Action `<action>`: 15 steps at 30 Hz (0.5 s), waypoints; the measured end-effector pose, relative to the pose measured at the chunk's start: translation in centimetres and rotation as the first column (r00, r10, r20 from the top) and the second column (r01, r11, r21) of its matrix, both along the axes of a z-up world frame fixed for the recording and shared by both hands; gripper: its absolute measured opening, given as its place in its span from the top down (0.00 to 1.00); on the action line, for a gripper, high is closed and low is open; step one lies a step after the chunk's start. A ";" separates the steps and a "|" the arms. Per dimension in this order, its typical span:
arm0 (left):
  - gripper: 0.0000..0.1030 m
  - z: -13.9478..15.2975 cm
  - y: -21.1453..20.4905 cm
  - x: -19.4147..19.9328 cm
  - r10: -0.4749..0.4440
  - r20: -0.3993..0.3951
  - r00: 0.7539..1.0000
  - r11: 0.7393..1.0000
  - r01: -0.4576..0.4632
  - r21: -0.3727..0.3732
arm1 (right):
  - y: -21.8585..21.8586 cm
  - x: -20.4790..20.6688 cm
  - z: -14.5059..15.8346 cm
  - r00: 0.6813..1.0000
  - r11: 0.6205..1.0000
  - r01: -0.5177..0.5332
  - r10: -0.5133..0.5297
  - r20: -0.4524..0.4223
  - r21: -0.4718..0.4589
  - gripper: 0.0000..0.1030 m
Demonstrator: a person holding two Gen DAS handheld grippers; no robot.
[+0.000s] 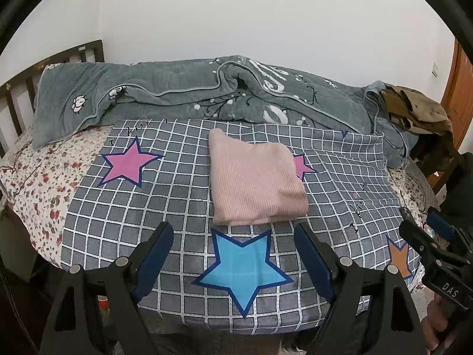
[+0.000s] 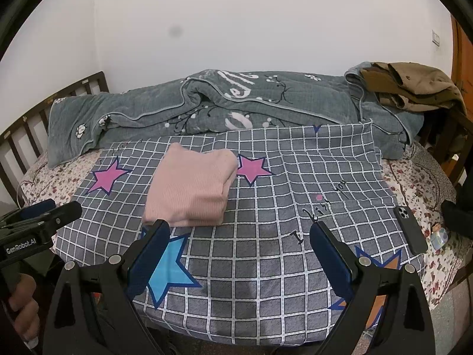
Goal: Fold small clothes
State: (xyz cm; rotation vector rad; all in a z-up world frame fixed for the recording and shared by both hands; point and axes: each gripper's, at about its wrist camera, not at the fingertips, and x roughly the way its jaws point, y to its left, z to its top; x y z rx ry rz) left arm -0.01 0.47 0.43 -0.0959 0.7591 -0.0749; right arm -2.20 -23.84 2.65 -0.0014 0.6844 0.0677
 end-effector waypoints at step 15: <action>0.20 -0.1 0.2 -0.1 0.001 0.000 1.000 1.000 -0.001 -0.003 | 0.1 -0.2 0.0 1.000 1.000 0.001 -0.001 0.003 -0.001 0.08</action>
